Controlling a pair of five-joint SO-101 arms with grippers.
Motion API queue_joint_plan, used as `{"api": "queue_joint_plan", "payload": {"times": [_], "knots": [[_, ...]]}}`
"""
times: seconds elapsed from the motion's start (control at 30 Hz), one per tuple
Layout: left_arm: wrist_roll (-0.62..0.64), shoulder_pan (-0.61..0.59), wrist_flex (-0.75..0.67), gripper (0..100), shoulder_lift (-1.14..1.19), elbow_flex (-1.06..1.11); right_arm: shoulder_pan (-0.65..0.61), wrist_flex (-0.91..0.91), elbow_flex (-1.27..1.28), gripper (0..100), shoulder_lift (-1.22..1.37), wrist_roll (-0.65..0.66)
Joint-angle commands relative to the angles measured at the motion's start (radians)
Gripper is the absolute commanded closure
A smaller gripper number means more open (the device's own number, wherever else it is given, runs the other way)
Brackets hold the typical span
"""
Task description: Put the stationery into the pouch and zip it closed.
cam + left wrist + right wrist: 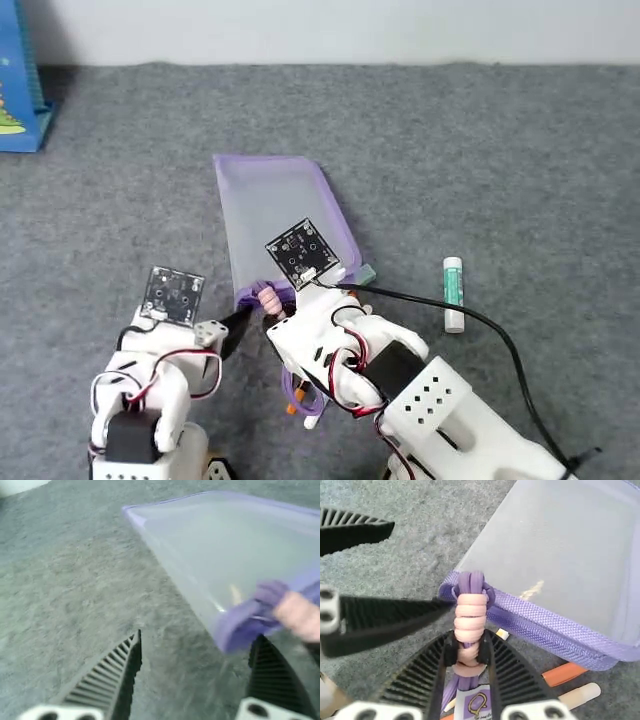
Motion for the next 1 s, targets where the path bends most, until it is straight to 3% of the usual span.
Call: {"api": "queue_joint_plan", "payload": {"times": [0.0,0.4,0.77,0.97], "knots": [[-0.008,-0.026,-0.06,67,0.006,0.005,0.004,0.002,-0.041,99.1,-0.038,0.005],[-0.005,0.025,-0.074,67,0.006,0.048,-0.065,0.059,-0.074,99.1,-0.047,0.005],[-0.005,0.023,-0.1,67,0.006,0.065,-0.077,0.162,-0.068,99.1,-0.282,0.008],[-0.005,0.023,-0.13,77,0.006,0.062,-0.077,0.171,-0.041,99.1,-0.291,0.012]]}}
